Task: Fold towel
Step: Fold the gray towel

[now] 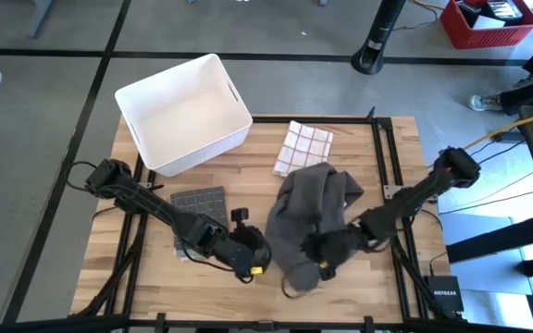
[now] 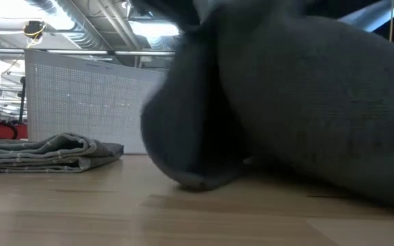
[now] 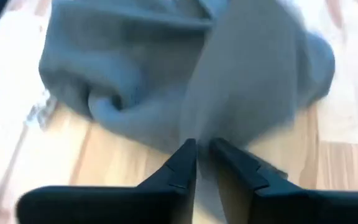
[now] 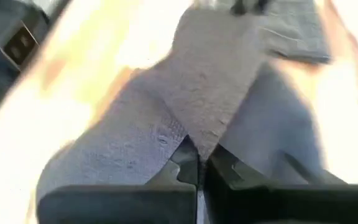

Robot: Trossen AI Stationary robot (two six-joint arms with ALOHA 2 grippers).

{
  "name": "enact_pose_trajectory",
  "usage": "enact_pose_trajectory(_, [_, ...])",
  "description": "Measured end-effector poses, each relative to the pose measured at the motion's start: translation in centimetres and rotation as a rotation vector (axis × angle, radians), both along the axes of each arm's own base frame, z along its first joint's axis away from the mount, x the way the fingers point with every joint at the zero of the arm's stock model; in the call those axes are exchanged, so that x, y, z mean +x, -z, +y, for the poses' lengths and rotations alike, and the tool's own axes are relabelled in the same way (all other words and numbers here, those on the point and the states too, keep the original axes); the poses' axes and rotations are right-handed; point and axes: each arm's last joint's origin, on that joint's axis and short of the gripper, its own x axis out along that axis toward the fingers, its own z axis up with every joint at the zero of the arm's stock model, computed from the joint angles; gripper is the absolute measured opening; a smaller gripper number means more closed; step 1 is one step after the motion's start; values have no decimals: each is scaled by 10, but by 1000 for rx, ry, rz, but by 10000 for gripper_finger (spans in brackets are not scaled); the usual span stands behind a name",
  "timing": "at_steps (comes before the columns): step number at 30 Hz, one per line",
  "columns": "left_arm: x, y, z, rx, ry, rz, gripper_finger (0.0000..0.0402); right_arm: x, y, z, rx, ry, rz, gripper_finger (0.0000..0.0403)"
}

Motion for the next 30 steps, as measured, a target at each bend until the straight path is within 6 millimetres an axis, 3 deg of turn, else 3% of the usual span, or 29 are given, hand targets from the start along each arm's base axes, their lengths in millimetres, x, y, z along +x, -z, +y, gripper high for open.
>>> enact_pose_trajectory(4, [-10, 16, 3, -52, -76, 90, 95, -23, -26, -1, -63, 128, 57, 14])
enact_pose_trajectory(7, [-18, 30, 5, -101, -160, 143, 126, -37, -31, 0, -65, 227, 79, 8])
enact_pose_trajectory(14, [-19, 74, 8, -275, -200, 23, 150, -51, -4, 10, -38, 309, 78, 12])
enact_pose_trajectory(20, [-20, 87, 5, -482, -279, -33, 150, -53, 17, 7, -41, 374, 105, 5])
enact_pose_trajectory(30, [-8, 118, -7, -592, -348, -62, 150, -53, 20, 7, -29, 375, 98, 4])
